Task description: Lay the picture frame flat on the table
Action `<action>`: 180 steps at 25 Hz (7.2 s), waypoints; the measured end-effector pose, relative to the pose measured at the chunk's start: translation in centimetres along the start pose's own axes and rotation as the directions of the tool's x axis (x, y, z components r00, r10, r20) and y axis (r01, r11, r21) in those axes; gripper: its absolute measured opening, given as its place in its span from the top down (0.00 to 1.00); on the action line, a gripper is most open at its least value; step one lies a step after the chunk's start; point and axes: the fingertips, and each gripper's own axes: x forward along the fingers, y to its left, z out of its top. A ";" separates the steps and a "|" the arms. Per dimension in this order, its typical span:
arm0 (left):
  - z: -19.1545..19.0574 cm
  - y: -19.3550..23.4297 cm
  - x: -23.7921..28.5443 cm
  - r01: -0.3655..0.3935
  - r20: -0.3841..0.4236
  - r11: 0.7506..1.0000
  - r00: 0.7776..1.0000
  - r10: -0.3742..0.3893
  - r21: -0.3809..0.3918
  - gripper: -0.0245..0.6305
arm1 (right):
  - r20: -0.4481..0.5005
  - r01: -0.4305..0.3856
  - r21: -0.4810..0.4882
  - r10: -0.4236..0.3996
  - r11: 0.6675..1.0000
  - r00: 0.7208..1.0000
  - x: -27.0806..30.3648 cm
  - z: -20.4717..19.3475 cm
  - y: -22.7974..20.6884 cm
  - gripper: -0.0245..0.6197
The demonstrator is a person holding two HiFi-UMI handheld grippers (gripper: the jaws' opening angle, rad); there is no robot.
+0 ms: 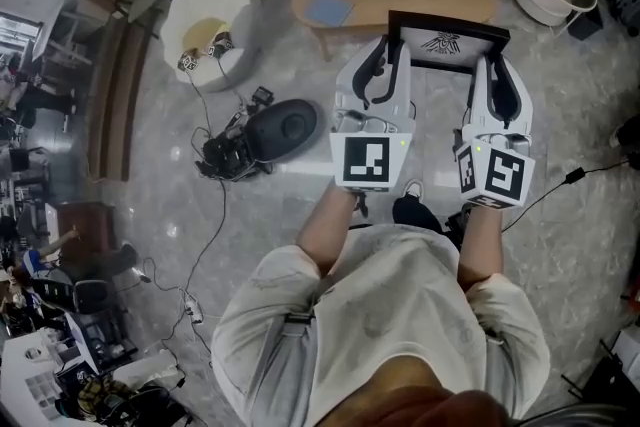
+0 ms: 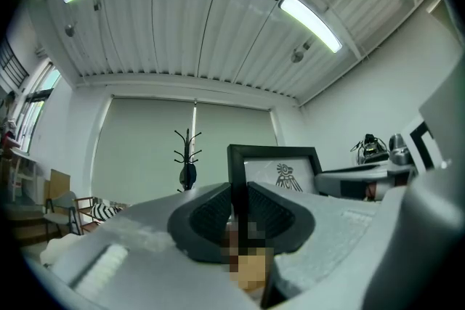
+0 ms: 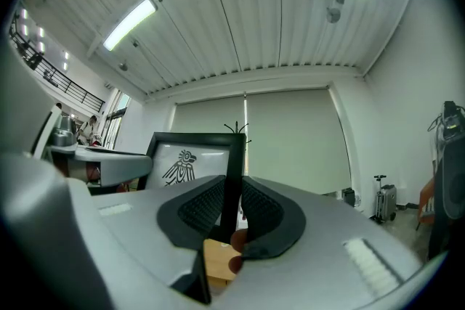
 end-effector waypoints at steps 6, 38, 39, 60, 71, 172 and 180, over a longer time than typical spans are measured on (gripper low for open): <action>-0.3 -1.9 4.2 -0.005 -0.009 1.000 1.000 0.006 0.012 0.84 | 0.002 -0.006 0.018 0.006 1.000 1.000 2.6 -0.5 -3.9 0.85; -3.2 3.5 17.1 -0.045 0.024 0.999 0.999 0.046 -0.004 0.84 | 0.001 -0.049 -0.003 0.049 0.999 0.999 17.1 -3.4 -6.4 0.85; -3.3 4.1 17.9 -0.045 0.026 0.999 0.999 0.045 0.000 0.84 | 0.001 -0.050 -0.003 0.050 0.999 0.999 18.1 -3.5 -6.3 0.85; -5.0 20.4 35.2 -0.025 0.036 0.998 0.999 0.027 -0.052 0.84 | -0.014 -0.033 -0.033 0.032 0.999 0.999 41.0 -5.0 -1.8 0.85; -6.9 23.4 40.7 -0.036 0.022 0.999 0.999 0.036 -0.015 0.84 | -0.038 -0.058 -0.036 0.056 0.998 0.998 47.7 -7.0 -2.2 0.85; -56.9 23.6 59.3 -0.250 -0.763 0.940 0.646 -0.017 -0.233 0.84 | -0.788 -0.104 0.194 0.218 0.975 0.576 64.8 -57.1 -12.2 0.85; -64.6 22.1 57.1 -0.300 -0.834 0.911 0.547 -0.079 -0.283 0.84 | -0.869 -0.084 0.230 0.243 0.970 0.430 62.0 -65.1 -12.0 0.84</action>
